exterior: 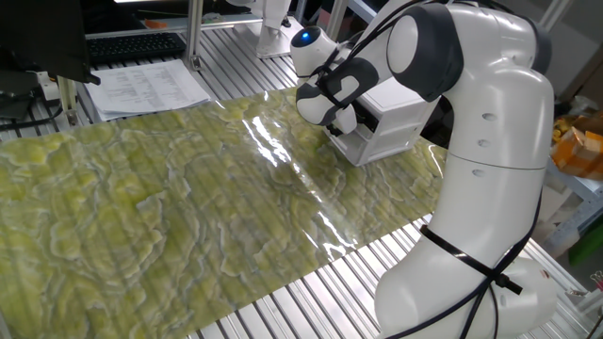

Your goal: Grasp the handle and close the drawer

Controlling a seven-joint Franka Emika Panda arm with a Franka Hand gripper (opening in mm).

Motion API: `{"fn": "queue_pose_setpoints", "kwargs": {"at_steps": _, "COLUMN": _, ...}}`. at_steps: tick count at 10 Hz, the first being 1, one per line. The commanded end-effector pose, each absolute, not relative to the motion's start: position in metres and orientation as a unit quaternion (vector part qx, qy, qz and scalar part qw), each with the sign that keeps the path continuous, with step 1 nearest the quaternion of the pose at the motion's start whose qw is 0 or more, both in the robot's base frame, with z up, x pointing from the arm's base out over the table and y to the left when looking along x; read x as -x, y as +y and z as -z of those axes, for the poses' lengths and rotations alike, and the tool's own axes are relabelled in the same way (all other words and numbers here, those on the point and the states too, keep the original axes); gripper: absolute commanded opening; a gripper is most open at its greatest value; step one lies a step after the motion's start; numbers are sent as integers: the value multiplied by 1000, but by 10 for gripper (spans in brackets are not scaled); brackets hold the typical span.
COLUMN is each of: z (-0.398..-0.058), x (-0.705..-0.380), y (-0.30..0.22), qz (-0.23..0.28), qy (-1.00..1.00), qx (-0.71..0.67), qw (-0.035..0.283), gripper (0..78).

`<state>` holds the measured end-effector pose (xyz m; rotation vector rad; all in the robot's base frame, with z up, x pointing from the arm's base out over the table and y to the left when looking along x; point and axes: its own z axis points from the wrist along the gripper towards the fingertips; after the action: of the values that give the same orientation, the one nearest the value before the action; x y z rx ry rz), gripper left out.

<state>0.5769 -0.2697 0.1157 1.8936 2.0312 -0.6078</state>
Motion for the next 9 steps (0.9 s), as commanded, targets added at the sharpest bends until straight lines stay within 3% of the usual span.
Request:
{"fn": "queue_pose_setpoints", "kwargs": {"at_steps": 1, "z": -117, "x": -578, "y": -271, "qz": 213, "qy": 706, "qx": -658, "qw": 152, "gripper": 15}}
{"fn": "queue_pose_setpoints", "kwargs": {"at_steps": 6, "z": -117, "x": -578, "y": -271, "qz": 213, "qy": 706, "qx": -658, "qw": 152, "gripper": 15}}
{"fn": "queue_pose_setpoints", "kwargs": {"at_steps": 9, "z": -126, "x": -562, "y": -271, "qz": 231, "qy": 729, "qx": -628, "qw": 144, "gripper": 15}}
